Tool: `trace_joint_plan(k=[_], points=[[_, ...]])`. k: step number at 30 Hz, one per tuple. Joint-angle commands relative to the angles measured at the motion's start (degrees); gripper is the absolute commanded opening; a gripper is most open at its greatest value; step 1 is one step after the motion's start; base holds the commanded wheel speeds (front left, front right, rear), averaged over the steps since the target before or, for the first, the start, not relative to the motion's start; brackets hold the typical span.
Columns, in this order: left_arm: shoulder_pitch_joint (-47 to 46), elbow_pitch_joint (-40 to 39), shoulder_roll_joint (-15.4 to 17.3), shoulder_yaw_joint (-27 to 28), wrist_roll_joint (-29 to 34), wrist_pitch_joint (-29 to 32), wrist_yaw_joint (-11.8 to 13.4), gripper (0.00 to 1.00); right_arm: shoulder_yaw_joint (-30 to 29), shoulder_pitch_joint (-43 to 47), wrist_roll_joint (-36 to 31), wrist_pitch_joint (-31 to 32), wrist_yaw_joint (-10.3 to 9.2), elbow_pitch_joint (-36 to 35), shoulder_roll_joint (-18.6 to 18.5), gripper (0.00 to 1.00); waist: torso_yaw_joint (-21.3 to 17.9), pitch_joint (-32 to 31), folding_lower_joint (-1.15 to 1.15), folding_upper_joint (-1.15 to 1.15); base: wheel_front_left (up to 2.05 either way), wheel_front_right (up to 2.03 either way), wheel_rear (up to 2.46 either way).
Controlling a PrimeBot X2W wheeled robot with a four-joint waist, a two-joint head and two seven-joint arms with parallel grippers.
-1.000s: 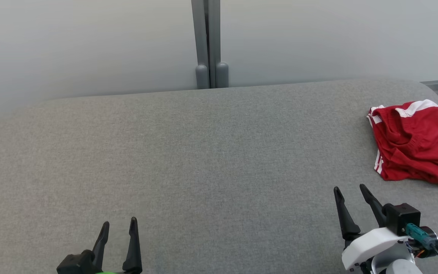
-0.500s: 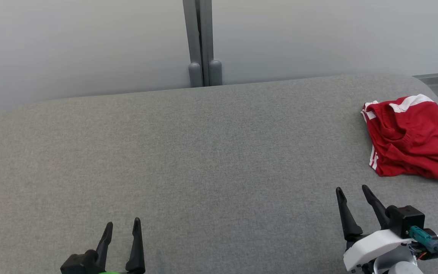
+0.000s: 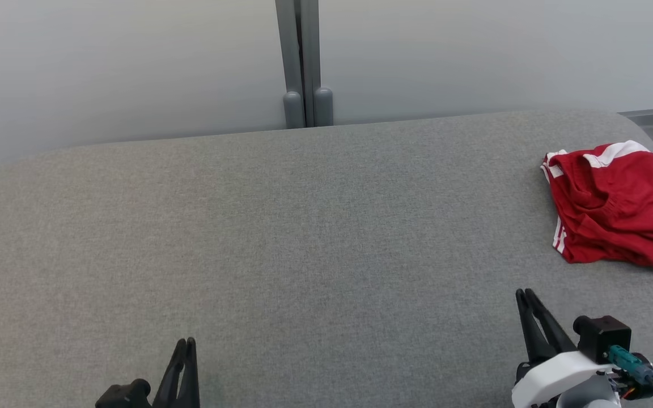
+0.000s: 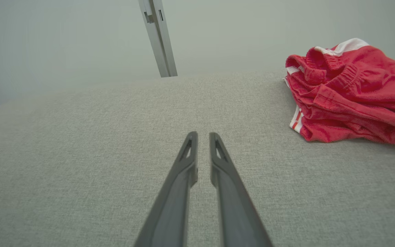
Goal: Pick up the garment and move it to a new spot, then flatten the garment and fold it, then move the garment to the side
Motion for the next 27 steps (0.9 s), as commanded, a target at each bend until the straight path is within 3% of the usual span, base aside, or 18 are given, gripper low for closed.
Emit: trace_joint_plan(k=[1, 27], points=[[-0.02, 0.17, -0.01, 0.06, -0.31, 0.08, -0.01, 0.0, -0.08, 0.04, 0.34, 0.15, 0.0, 0.23, 0.03, 0.0, 0.0, 0.01, 0.0, 0.0, 0.0, 0.0, 0.0], [-4.04, -0.87, 0.58, 4.09, -23.82, 6.38, -0.74, 0.0, -2.04, -1.13, 26.44, 6.97, -0.02, -2.1, -0.17, 0.0, -0.18, 0.3, 0.0, 0.0, 0.0, 0.0, 0.0]])
